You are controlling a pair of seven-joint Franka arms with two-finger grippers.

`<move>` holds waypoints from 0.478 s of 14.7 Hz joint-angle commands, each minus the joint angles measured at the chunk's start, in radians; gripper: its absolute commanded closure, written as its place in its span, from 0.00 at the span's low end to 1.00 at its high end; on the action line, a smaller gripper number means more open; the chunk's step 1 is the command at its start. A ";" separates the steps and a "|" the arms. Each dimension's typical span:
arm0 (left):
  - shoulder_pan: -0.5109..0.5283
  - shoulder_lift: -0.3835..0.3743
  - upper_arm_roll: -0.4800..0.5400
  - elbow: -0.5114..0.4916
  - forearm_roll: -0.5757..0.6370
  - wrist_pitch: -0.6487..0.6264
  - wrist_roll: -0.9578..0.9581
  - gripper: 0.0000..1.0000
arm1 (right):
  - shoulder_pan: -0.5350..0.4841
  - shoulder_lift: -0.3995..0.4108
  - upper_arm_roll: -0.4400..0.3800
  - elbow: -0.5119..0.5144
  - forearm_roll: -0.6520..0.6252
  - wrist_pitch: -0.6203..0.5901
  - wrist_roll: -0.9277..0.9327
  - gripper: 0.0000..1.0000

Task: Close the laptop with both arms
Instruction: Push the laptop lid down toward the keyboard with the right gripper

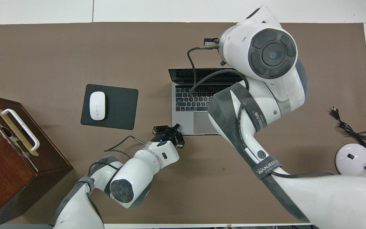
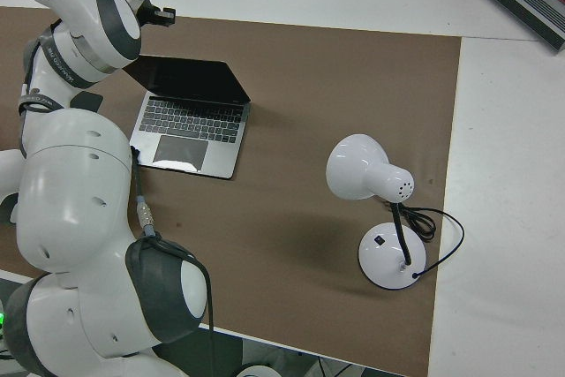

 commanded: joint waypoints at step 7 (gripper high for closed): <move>-0.023 0.057 0.018 0.003 -0.006 0.018 0.040 1.00 | -0.007 0.050 0.010 0.049 0.028 0.013 -0.007 1.00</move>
